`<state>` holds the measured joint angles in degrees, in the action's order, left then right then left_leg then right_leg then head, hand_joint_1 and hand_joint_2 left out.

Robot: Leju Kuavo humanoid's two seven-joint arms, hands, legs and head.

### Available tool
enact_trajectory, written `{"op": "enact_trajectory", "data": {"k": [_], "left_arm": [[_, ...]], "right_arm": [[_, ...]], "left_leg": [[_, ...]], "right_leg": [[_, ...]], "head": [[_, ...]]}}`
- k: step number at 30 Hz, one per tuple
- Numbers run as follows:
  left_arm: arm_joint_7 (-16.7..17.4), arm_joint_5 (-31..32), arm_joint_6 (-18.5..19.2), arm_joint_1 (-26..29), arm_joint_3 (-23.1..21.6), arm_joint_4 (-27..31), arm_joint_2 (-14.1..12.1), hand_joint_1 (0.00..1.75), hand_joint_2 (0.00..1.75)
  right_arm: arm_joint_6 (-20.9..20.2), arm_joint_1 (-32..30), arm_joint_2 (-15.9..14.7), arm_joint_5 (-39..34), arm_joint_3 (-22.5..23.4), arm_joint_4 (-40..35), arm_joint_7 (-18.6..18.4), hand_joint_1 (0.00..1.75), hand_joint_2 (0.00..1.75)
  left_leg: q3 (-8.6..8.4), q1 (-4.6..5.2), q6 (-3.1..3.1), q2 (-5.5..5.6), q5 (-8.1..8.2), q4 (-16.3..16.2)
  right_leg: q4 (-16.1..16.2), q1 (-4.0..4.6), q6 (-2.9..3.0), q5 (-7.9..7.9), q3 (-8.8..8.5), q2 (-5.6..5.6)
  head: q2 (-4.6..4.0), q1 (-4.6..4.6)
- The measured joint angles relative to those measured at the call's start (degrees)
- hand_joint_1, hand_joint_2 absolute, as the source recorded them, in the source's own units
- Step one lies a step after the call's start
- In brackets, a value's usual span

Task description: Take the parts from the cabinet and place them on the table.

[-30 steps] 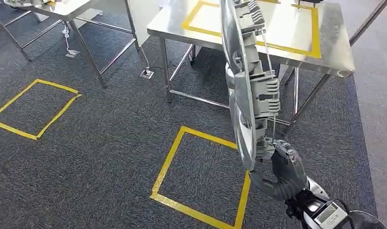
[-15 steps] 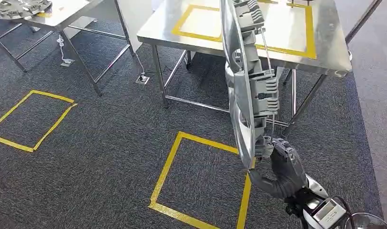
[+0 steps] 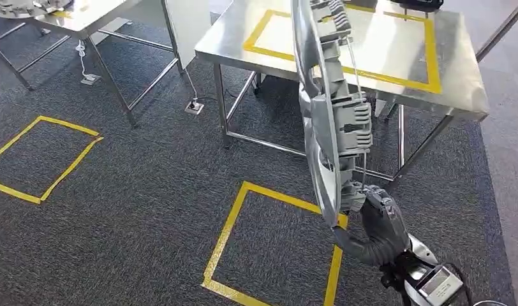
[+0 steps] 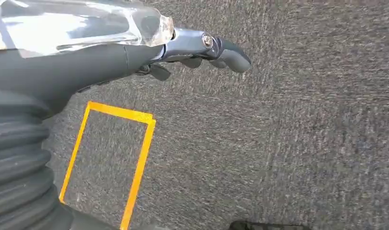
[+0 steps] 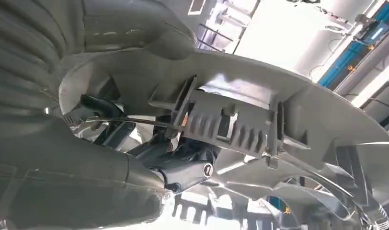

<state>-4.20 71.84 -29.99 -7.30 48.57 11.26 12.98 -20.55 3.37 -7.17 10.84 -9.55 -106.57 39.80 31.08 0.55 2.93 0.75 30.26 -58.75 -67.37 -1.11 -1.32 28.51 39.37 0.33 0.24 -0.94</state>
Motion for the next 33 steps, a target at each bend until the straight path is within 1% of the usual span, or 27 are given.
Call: {"op": "enact_trajectory", "data": {"k": [1, 2, 3, 4, 6, 7, 8, 11, 12, 13, 14, 15, 16, 17, 18, 20, 21, 22, 23, 24, 26, 27, 28, 29, 31, 32, 33], "left_arm": [[0.0, 0.1, 0.0, 0.0, 0.0, 0.0, 0.0, 0.00, 1.75], [0.0, 0.1, 0.1, 0.0, 0.0, -0.1, 0.0, 0.00, 1.75], [0.0, 0.1, 0.1, 0.0, 0.0, -0.1, -0.1, 0.00, 1.75], [0.0, 0.1, 0.2, 0.0, 0.0, -0.1, 0.0, 0.00, 1.75], [0.0, 0.1, 0.2, 0.0, 0.0, -0.2, 0.0, 0.00, 1.75], [0.0, 0.2, 0.2, -0.1, 0.0, -0.2, 0.0, 0.00, 1.75], [0.0, 0.3, 0.2, -0.3, 0.0, -0.2, 0.0, 0.00, 1.75], [-0.1, 0.8, 0.3, -0.4, -0.1, -0.2, 0.0, 0.00, 1.75], [-0.1, 0.9, 0.5, -0.3, -0.1, -0.2, 0.0, 0.00, 1.75], [-0.1, 1.1, 0.7, -0.3, -0.1, -0.2, -0.1, 0.00, 1.75], [-0.1, 1.2, 0.7, -0.3, -0.1, -0.2, -0.1, 0.00, 1.75], [-0.1, 1.2, 0.7, -0.3, -0.1, -0.2, -0.1, 0.00, 1.75], [-0.1, 1.2, 0.7, -0.3, -0.2, -0.2, -0.1, 0.00, 1.75], [-0.1, 1.2, 0.7, -0.3, -0.2, -0.2, -0.2, 0.00, 1.75], [-0.1, 1.2, 0.8, -0.3, -0.2, -0.2, -0.1, 0.00, 1.75], [0.0, 1.1, 0.8, -0.3, -0.2, -0.2, -0.3, 0.00, 1.75], [-0.1, 1.0, 0.7, -0.3, -0.2, -0.2, -0.4, 0.00, 1.75], [-0.1, 1.0, 0.7, -0.5, -0.2, -0.2, -0.3, 0.00, 1.75], [-0.1, 1.0, 0.7, -0.6, -0.2, -0.2, -0.3, 0.00, 1.75], [-0.1, 1.0, 0.7, -0.6, -0.2, -0.2, -0.3, 0.00, 1.75], [-0.1, 1.0, 0.7, -0.6, -0.2, -0.2, -0.3, 0.00, 1.75], [-0.1, 1.0, 0.7, -0.5, -0.2, -0.2, -0.4, 0.00, 1.75], [-0.1, 1.0, 0.7, -0.5, -0.2, -0.2, -0.4, 0.00, 1.75], [-0.1, 1.0, 0.7, -0.5, -0.2, -0.2, -0.4, 0.00, 1.75], [-0.1, 1.0, 0.7, -0.5, -0.2, -0.2, -0.3, 0.00, 1.75], [-0.2, 1.1, 0.7, -0.5, -0.3, -0.2, -0.3, 0.00, 1.75], [-0.2, 1.1, 0.7, -0.5, -0.2, -0.2, -0.3, 0.00, 1.75]], "right_arm": [[0.0, 0.0, 0.0, 0.1, -0.1, 0.0, 0.0, 1.69, 1.75], [0.1, 0.0, 0.0, 0.1, -0.1, 0.0, 0.0, 1.69, 1.75], [0.2, 0.1, 0.0, 0.1, -0.1, 0.1, 0.0, 1.69, 1.75], [0.3, -0.1, 0.0, 0.0, -0.1, 0.1, 0.1, 1.69, 1.75], [0.4, -0.1, 0.0, 0.0, -0.1, 0.1, 0.0, 1.69, 1.75], [0.2, -0.2, 0.0, -0.3, 0.0, 0.1, 0.0, 1.69, 1.75], [0.0, -0.2, 0.0, -0.6, 0.0, 0.1, 0.0, 1.69, 1.75], [-0.7, -0.2, 0.0, -1.5, 0.0, 0.1, 0.0, 1.69, 1.75], [-0.9, -0.4, 0.0, -1.7, 0.1, 0.1, 0.0, 1.69, 1.75], [-1.0, -0.6, -0.1, -1.7, 0.2, 0.1, 0.0, 1.69, 1.75], [-1.1, -0.8, -0.1, -1.6, 0.2, 0.1, 0.0, 1.69, 1.75], [-1.1, -0.9, -0.1, -1.5, 0.2, 0.1, 0.0, 1.69, 1.75], [-1.2, -0.9, -0.1, -1.4, 0.1, 0.1, 0.0, 1.69, 1.75], [-1.2, -0.9, -0.1, -1.5, 0.1, 0.1, 0.0, 1.69, 1.75], [-1.2, -0.8, -0.1, -1.5, 0.1, 0.2, 0.0, 1.69, 1.75], [-1.3, -0.6, -0.1, -1.6, 0.1, 0.3, 0.0, 1.69, 1.75], [-1.4, -0.7, -0.1, -1.7, 0.2, 0.3, 0.0, 1.69, 1.75], [-1.6, -0.7, -0.2, -1.7, 0.2, 0.3, 0.0, 1.69, 1.75], [-1.7, -0.7, -0.4, -1.7, 0.2, 0.3, 0.0, 1.69, 1.75], [-1.7, -0.4, -0.5, -1.7, 0.1, 0.3, 0.0, 1.69, 1.75], [-1.7, -0.3, -0.5, -1.7, 0.1, 0.4, 0.0, 1.69, 1.75], [-1.6, -0.3, -0.5, -1.6, 0.1, 0.4, 0.0, 1.69, 1.75], [-1.6, -0.4, -0.5, -1.6, 0.1, 0.5, 0.0, 1.69, 1.75], [-1.6, -0.4, -0.5, -1.5, 0.1, 0.6, 0.0, 1.69, 1.75], [-1.6, -0.4, -0.6, -1.4, 0.1, 0.7, 0.0, 1.69, 1.75], [-1.6, -0.4, -0.6, -1.4, 0.0, 0.7, 0.0, 1.69, 1.75], [-1.6, -0.3, -0.6, -1.4, 0.0, 0.7, 0.0, 1.69, 1.75]], "left_leg": [[-0.63, 0.05, -0.12, 0.00, 0.48, 0.0], [-1.31, 0.25, -0.44, 0.06, 0.98, -0.2], [-0.81, 0.24, -0.84, 0.07, 1.31, -0.1], [-0.92, 0.23, -1.30, -0.08, 1.72, 0.0], [-1.84, 0.30, -1.71, -0.13, 1.65, -0.4], [-1.35, 0.19, -2.05, -0.16, 2.04, -1.3], [-0.17, 0.16, -2.39, -0.20, 2.39, -3.7], [7.44, -0.55, -3.33, -0.24, 7.11, -14.9], [9.62, -0.73, -3.54, -0.28, 7.99, -17.3], [10.30, -0.88, -3.66, -0.30, 6.75, -16.8], [9.77, -1.00, -3.71, -0.29, 4.30, -14.1], [8.22, -1.11, -3.72, -0.17, 1.09, -9.7], [6.11, -1.25, -3.82, 0.48, -2.45, -4.3], [4.82, -1.57, -3.93, 2.63, -3.93, -0.8], [4.99, -1.39, -3.67, 3.25, -1.12, -0.5], [4.40, -1.02, -2.69, 2.71, -2.76, -0.9], [4.16, -0.97, -2.39, 2.20, -2.73, -0.9], [3.77, -1.35, -1.84, 1.49, -3.10, -0.3], [3.42, -1.41, -1.49, 0.98, -3.14, 0.1], [3.31, -1.36, -1.01, 0.44, -2.96, 0.1], [3.24, -1.04, -0.62, -0.75, -2.70, 0.1], [3.22, -0.90, -0.48, -1.30, -2.59, 0.0], [3.09, -0.74, -0.37, -1.86, -2.48, 0.0], [2.89, -0.64, -0.35, -2.37, -2.30, 0.0], [2.21, -0.48, -0.46, -3.33, -1.87, 0.0], [1.87, -0.37, -0.65, -3.70, -1.63, 0.0], [1.89, 0.17, -1.05, -4.15, -1.32, -0.2]], "right_leg": [[4.3, 0.24, 0.57, -3.17, -1.48, -0.05], [6.4, 0.61, 0.65, -3.16, -2.00, -0.26], [7.0, 0.74, 0.35, -0.69, -2.24, -0.32], [7.3, 0.79, 0.61, -2.41, -2.80, -0.31], [7.5, 0.65, 1.01, -2.46, -3.51, -0.17], [7.9, 0.27, 1.12, -2.52, -4.33, -0.20], [8.1, 0.16, 1.34, -2.37, -4.74, -0.23], [8.1, 0.06, 1.66, -1.78, -4.97, 0.14], [8.1, 0.01, 1.61, -1.56, -5.16, 0.45], [8.1, -0.10, 1.53, -1.33, -5.45, 0.86], [8.1, -0.21, 1.34, -1.09, -5.79, 1.31], [8.1, -0.40, 1.11, -0.87, -6.21, 1.83], [8.1, -0.60, 0.83, -0.64, -6.60, 2.36], [8.1, -0.73, 0.50, -0.45, -6.62, 2.79], [7.9, -0.71, 0.24, -0.48, -6.45, 3.38], [8.0, -0.87, -0.69, -0.24, -6.16, 4.32], [8.5, -0.91, -1.10, -0.39, -6.28, 4.86], [8.5, -0.87, -1.50, -0.21, -6.45, 5.26], [7.5, -0.65, -1.59, 0.38, -6.02, 3.13], [4.4, -0.47, -1.66, 2.14, -4.53, 1.43], [-4.8, -0.43, -1.77, 6.07, 0.27, 0.51], [-8.4, -0.42, -1.79, 6.98, 2.27, 0.45], [-9.5, -0.40, -1.67, 6.53, 3.11, 0.40], [-7.5, -0.35, -1.39, 4.83, 2.30, 0.31], [2.3, -0.08, -0.68, -0.19, -2.57, -0.68], [7.3, 0.36, -0.12, -1.85, -5.07, -3.06], [8.3, 0.81, 0.01, -1.21, -5.46, -4.38]], "head": [[0.00, 0.00], [0.00, -0.11], [0.00, -0.06], [0.00, -0.17], [0.00, -0.15], [0.00, -0.15], [0.00, -0.44], [0.00, -0.44], [0.00, -0.50], [0.00, -0.48], [0.00, -0.46], [0.00, -0.50], [0.00, -0.46], [0.00, -0.57], [0.00, -0.59], [0.00, -0.70], [0.00, -0.48], [0.00, -0.59], [0.00, -0.44], [0.00, -0.13], [0.00, -0.11], [0.00, -0.04], [0.00, -0.11], [0.00, -0.06], [0.00, -0.09], [0.00, -0.04], [0.00, -0.13]]}}
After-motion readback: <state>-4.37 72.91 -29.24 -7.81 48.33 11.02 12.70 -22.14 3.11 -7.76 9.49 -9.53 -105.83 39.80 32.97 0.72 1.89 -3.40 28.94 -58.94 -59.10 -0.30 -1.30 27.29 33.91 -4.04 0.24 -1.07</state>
